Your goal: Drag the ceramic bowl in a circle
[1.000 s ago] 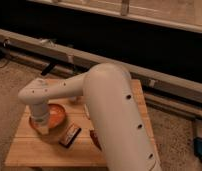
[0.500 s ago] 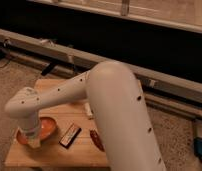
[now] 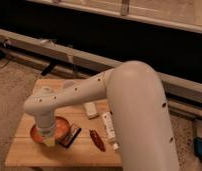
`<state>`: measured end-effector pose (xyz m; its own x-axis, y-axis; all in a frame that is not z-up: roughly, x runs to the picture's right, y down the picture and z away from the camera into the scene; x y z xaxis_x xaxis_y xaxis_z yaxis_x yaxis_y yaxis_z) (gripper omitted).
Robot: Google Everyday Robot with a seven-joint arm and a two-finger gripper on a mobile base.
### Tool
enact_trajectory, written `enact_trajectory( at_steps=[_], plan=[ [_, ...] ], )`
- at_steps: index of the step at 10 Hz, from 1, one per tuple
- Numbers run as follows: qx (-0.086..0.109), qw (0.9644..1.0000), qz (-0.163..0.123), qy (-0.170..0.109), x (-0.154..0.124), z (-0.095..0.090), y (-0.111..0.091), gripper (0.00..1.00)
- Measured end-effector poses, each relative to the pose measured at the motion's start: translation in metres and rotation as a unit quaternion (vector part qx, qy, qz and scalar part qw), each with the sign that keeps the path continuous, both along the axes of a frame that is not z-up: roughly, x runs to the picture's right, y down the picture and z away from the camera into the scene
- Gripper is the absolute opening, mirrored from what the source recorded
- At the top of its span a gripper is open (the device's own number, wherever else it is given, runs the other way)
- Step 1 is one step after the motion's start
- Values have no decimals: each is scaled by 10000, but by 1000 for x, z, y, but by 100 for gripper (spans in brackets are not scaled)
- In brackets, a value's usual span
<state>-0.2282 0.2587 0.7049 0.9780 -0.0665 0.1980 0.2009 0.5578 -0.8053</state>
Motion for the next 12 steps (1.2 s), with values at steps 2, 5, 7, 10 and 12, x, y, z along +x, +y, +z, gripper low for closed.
enact_trajectory(
  at_steps=[2, 5, 7, 10, 12],
  plan=[
    [34, 9992, 216, 327, 20, 25, -17, 4],
    [76, 9981, 360, 503, 9, 52, -28, 33],
    [74, 9988, 337, 358, -18, 60, -27, 53],
    [37, 9993, 269, 269, -26, 63, -22, 79],
    [42, 9991, 355, 236, -27, 67, -21, 80]
  ],
)
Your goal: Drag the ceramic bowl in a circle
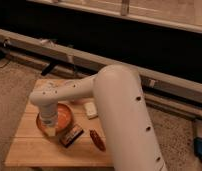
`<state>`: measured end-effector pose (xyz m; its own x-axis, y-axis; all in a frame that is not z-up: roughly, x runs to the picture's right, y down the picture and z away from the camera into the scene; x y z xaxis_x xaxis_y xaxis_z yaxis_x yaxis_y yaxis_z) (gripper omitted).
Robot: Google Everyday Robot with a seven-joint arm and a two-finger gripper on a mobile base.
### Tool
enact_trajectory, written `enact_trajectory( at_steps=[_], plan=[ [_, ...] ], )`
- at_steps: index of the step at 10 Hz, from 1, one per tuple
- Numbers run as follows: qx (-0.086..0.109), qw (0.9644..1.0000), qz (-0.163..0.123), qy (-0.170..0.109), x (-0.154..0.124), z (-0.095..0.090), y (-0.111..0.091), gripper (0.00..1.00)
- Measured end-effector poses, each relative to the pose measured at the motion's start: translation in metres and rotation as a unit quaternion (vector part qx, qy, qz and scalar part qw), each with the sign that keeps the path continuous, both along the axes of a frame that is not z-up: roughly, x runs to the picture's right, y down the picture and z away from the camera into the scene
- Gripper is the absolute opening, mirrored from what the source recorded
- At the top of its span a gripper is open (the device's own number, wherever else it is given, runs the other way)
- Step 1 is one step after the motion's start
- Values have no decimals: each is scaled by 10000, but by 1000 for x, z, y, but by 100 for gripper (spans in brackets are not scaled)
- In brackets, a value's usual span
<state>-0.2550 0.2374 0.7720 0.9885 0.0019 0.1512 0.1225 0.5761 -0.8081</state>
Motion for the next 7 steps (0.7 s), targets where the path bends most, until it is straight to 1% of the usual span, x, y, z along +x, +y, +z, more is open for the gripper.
enact_trajectory(
  at_steps=[2, 4, 7],
  plan=[
    [-19, 9999, 108, -67, 2, 1, -2, 80],
    [-27, 9999, 95, -92, -1, 0, 0, 80],
    [-28, 9999, 102, -75, 1, 1, -1, 80]
  ],
)
